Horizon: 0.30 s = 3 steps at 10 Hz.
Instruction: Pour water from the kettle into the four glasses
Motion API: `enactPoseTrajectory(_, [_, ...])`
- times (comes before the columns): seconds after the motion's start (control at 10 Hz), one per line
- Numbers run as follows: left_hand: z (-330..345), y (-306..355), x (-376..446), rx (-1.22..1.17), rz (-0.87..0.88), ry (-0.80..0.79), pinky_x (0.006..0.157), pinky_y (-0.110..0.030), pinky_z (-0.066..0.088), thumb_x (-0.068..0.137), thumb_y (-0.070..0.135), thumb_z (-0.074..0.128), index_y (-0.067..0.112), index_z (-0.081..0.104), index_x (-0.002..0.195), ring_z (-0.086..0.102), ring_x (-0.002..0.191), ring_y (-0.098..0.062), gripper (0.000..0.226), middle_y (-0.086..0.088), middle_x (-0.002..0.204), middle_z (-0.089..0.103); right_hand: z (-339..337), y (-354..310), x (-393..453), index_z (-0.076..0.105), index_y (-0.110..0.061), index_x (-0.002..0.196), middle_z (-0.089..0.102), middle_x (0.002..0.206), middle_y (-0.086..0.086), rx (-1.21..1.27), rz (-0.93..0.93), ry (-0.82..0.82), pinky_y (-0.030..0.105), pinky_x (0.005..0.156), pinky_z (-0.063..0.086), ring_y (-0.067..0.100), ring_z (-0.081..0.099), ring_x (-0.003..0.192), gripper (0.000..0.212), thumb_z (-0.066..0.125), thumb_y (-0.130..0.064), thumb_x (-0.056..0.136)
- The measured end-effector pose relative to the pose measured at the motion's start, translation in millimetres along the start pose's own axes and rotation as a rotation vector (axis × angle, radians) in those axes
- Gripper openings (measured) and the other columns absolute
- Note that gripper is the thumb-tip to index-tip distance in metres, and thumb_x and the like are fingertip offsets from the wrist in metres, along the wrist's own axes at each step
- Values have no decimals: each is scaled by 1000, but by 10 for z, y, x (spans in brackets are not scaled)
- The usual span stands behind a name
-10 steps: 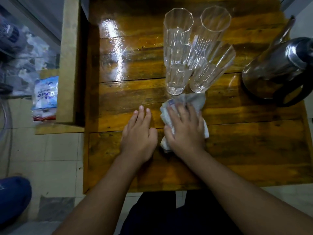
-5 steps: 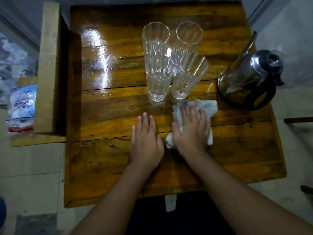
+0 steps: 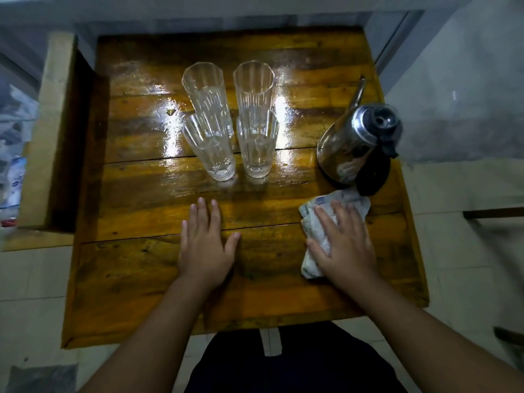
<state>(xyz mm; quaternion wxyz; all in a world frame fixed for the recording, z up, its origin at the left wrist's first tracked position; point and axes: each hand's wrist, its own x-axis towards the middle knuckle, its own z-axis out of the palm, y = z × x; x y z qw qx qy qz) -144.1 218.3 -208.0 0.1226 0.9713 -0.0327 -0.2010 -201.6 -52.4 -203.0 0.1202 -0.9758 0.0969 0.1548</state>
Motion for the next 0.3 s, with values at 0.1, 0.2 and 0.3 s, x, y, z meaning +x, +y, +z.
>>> enactPoseTrajectory(0.1, [-117,-39,60,4,-41,-55,121,-43,-1,97,60,35,21,-7,159,-13,153,-24,84,-6,167,-15,-59,-53,50,16,-37,160,9,172,5,26,-1,-93,51,124,8,30,-1,156,78,40,-66,91])
enactPoseTrajectory(0.2, [-447,96,58,14,-62,-161,123,-44,8,98,54,39,21,4,160,0,155,-26,78,-7,168,-4,-312,-89,118,5,-38,161,-4,173,1,35,-7,-252,51,124,4,28,-10,156,85,39,-71,91])
enactPoseTrajectory(0.3, [-698,257,-100,-157,-5,-133,122,-45,19,98,46,48,23,19,158,14,153,-25,70,-5,168,14,-676,-150,59,10,-33,162,1,173,-1,264,18,-265,50,124,8,26,-4,157,82,36,-70,94])
